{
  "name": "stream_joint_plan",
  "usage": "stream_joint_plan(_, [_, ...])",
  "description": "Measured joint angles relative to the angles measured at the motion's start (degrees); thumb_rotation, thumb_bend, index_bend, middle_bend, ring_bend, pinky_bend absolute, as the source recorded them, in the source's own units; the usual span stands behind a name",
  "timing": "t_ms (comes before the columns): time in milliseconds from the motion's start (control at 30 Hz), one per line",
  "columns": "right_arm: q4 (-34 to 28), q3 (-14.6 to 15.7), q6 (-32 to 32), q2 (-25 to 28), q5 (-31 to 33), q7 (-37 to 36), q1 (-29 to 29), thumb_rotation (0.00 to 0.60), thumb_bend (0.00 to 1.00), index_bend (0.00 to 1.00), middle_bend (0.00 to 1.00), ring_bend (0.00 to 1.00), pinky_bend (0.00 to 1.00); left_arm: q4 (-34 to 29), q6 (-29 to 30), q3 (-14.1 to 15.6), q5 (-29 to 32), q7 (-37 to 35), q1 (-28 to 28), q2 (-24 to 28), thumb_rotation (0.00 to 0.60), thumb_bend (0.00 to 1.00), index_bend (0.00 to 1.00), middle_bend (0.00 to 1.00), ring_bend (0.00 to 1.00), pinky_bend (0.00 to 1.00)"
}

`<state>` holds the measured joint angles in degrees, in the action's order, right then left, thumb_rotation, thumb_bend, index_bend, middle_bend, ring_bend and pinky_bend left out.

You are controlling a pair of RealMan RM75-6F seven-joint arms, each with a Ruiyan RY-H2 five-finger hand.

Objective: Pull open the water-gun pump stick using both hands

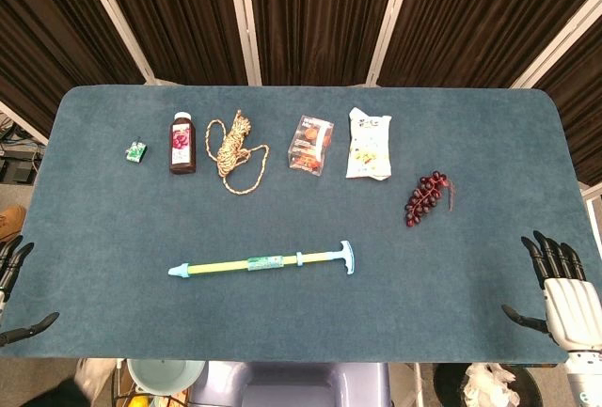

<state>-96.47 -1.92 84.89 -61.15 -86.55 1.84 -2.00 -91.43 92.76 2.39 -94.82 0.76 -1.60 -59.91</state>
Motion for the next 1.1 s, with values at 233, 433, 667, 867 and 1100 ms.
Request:
stream_joint_plan(233, [-0.11,0.03,-0.17,0.08,0.14,-0.02,-0.01,0.600,0.08,0.06,0.00,0.00,0.00,-0.05,-0.04,0.03,0.03,0.03,-0.02,0.01,0.600,0.00,0.00,0.00,0.00,0.00])
stream_joint_plan(433, [-0.33,0.06,-0.36,0.17,0.26,-0.01,-0.02,0.600,0.08,0.06,0.00,0.00,0.00,-0.03,-0.22,0.12,-0.02,0.15,0.02,0.03,0.600,0.00,0.00,0.00,0.00,0.00])
stream_joint_plan(667, [-0.38,-0.01,-1.02,0.02,0.99,0.45,-0.19,0.600,0.08,0.07,0.00,0.00,0.00,-0.20,-1.14,0.24,0.14,0.28,0.34,0.04,0.600,0.00,0.00,0.00,0.00,0.00])
stream_joint_plan(867, [-0.33,-0.13,-1.60,0.03,1.61,0.53,-0.37,0.600,0.09,0.07,0.00,0.00,0.00,-0.57,-1.40,0.34,0.04,0.96,0.47,0.06,0.600,0.00,0.02,0.00,0.00,0.00])
stream_joint_plan(1100, [-0.70,0.06,-1.37,0.19,1.17,0.61,-0.26,0.600,0.09,0.07,0.00,0.00,0.00,-1.32,-2.53,0.34,0.42,0.94,0.92,0.08,0.600,0.07,0.23,0.00,0.00,0.01])
